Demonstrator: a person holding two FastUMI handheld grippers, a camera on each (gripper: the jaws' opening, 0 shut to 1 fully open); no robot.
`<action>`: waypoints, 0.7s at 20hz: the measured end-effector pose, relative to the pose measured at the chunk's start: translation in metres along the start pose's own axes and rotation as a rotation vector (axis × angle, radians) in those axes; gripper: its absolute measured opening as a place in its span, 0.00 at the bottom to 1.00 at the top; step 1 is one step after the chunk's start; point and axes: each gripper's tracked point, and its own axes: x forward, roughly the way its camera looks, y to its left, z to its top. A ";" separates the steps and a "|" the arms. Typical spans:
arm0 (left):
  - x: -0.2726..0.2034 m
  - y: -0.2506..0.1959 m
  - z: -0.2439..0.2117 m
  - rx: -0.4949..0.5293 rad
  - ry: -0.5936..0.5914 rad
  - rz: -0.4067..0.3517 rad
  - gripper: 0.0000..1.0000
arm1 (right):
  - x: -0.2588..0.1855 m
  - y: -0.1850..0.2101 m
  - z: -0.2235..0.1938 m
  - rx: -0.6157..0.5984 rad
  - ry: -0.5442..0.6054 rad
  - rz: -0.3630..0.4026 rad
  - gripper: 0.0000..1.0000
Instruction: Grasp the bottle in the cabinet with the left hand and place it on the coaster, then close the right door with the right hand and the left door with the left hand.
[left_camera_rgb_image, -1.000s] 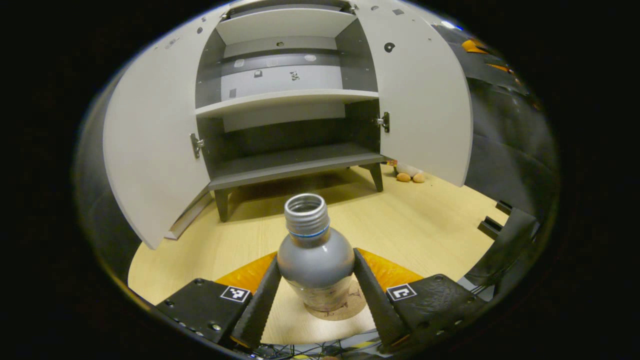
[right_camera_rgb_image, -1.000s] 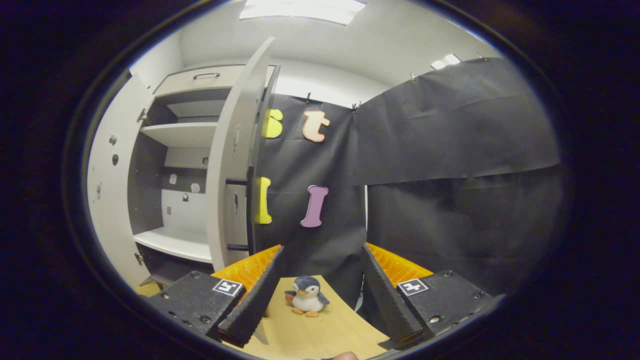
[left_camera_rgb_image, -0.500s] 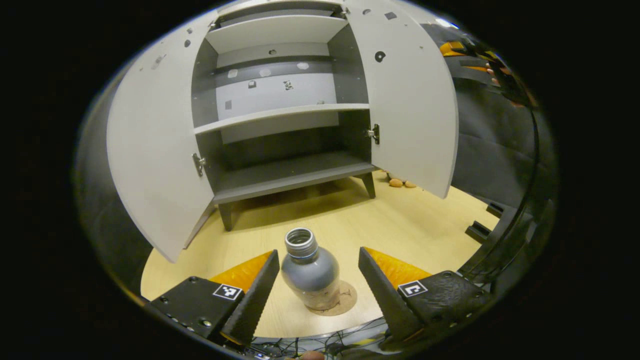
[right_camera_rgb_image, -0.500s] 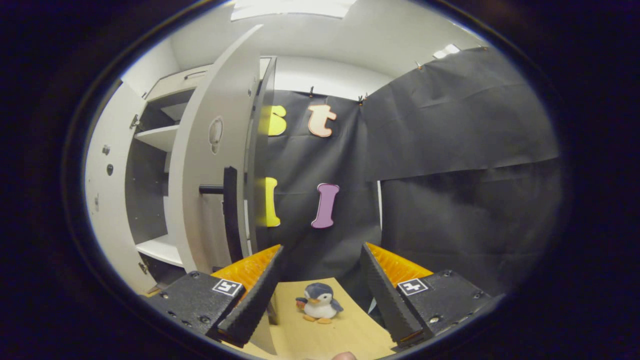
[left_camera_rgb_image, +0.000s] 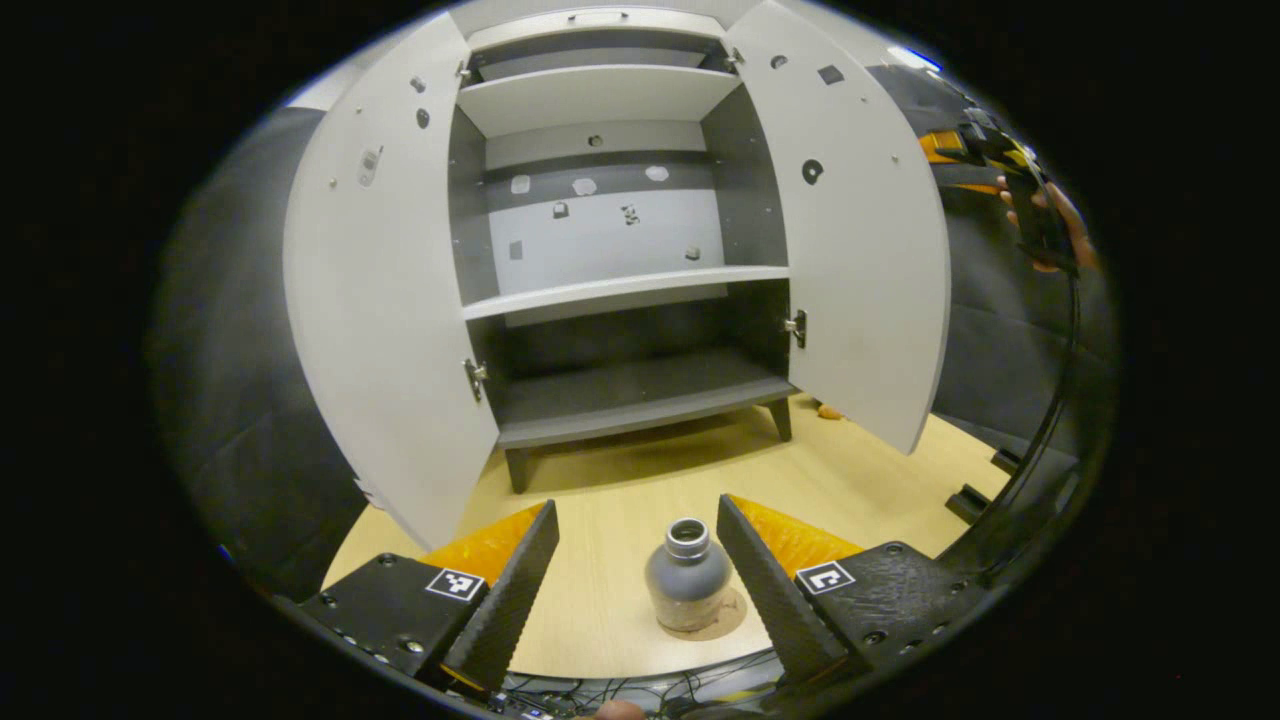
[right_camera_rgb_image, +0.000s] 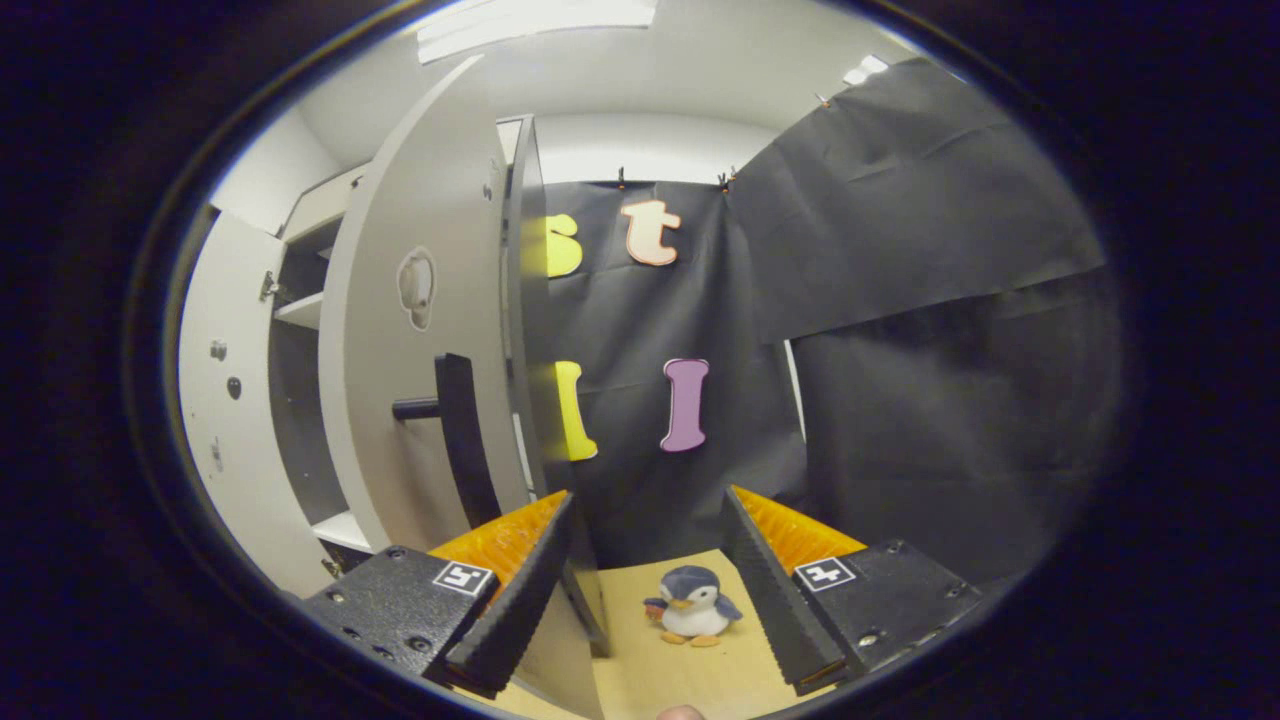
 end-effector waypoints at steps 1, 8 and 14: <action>-0.003 0.007 0.007 -0.003 -0.010 0.016 0.98 | 0.000 0.002 0.001 -0.020 -0.001 0.009 0.92; -0.017 0.059 0.057 -0.061 -0.072 0.128 0.98 | -0.012 0.042 -0.010 -0.067 0.043 0.151 0.90; -0.038 0.102 0.116 -0.105 -0.167 0.198 0.98 | -0.012 0.073 -0.018 -0.089 0.078 0.229 0.94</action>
